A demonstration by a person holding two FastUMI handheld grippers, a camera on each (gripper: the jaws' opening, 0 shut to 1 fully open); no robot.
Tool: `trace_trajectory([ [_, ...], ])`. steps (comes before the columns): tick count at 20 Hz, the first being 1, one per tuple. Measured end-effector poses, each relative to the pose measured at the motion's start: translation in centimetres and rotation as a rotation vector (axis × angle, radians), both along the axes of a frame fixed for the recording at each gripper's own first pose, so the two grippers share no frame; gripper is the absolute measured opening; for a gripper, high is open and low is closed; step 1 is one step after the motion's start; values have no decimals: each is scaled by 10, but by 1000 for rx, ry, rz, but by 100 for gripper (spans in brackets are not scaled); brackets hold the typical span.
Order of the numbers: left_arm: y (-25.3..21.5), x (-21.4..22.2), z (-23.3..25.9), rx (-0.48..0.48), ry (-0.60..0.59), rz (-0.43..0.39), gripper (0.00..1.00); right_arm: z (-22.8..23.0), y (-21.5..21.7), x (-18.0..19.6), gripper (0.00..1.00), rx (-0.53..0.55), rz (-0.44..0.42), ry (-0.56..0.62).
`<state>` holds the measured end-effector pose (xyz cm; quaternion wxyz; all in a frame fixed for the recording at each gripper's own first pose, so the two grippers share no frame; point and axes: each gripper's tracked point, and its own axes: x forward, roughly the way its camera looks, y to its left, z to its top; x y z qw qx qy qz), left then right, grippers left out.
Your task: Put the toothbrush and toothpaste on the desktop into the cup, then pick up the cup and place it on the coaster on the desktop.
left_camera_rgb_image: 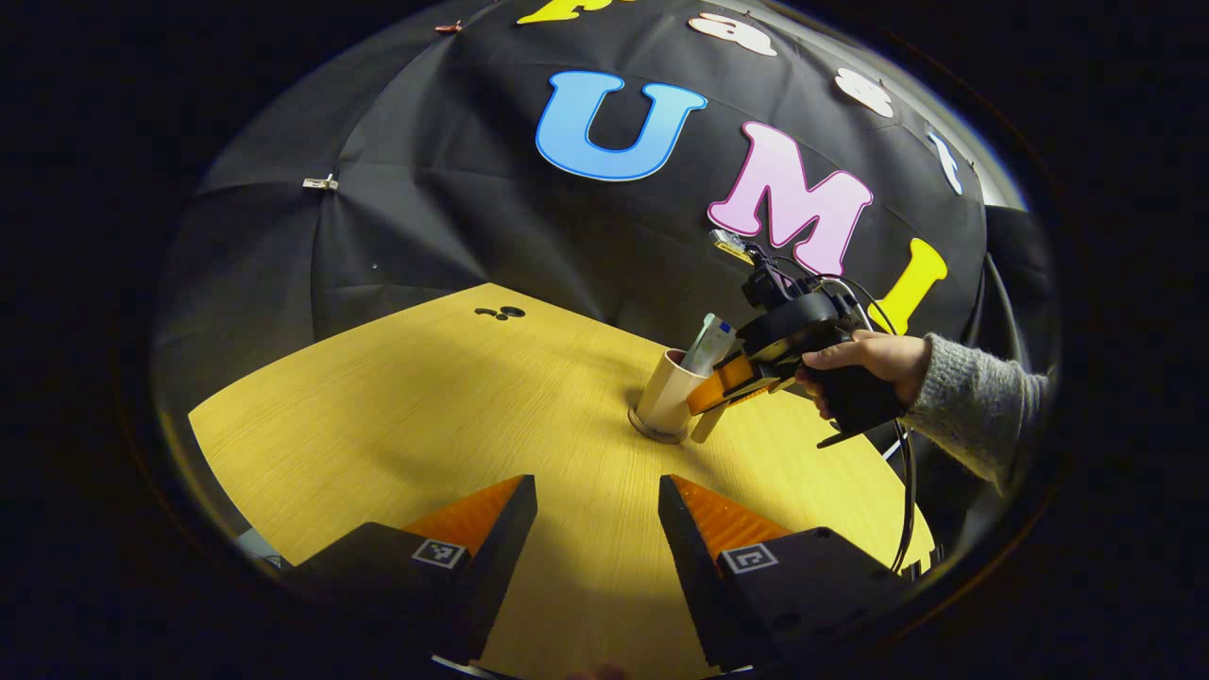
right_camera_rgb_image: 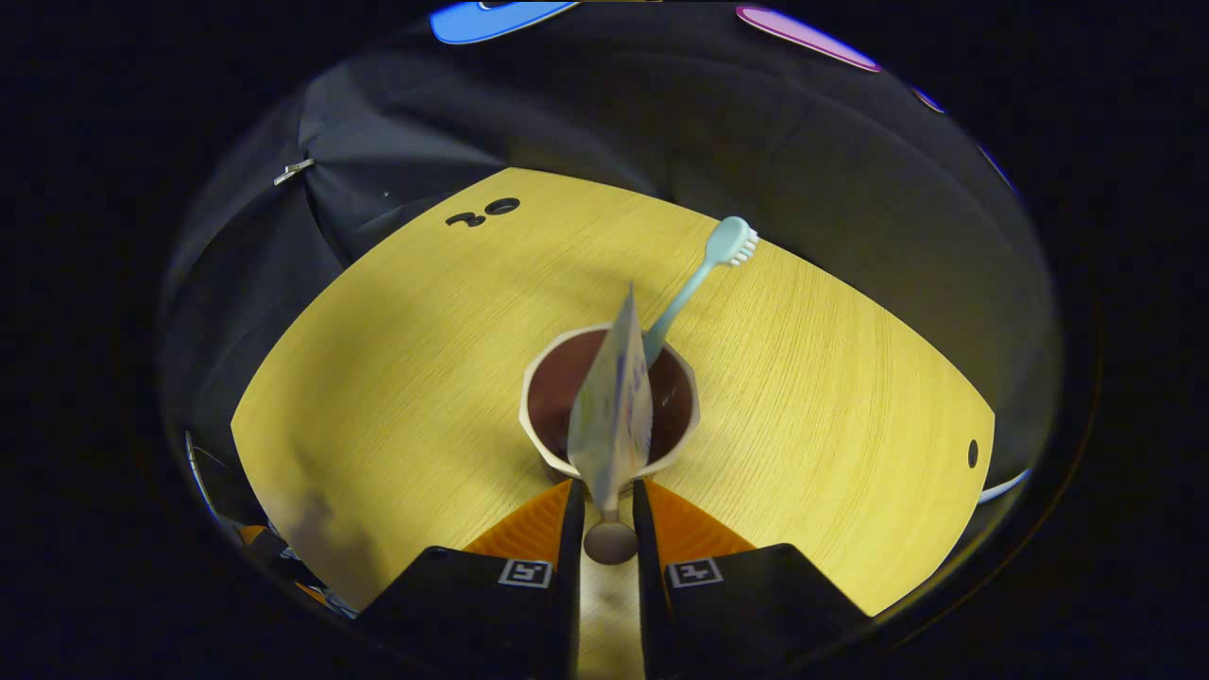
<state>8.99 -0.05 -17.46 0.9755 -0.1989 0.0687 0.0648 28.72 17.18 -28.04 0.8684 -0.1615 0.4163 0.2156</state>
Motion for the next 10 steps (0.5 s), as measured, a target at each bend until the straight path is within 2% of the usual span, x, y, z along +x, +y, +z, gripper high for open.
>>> trace_trajectory([
  [1,0,0,2,5,-2,-2,83,1,-1,0,29,-2,-5,-3],
  [2,1,0,6,9,-1,-4,83,2,-1,2,41,10,-17,-17],
  [6,8,-11,22,18,12,-11,83,34,-13,-12,45,81,-69,-89],
  [8,8,-18,40,16,5,-26,83,66,-17,-29,43,146,-82,-160],
  [10,3,-27,63,15,-11,-55,83,110,-19,-53,50,220,-80,-268],
])
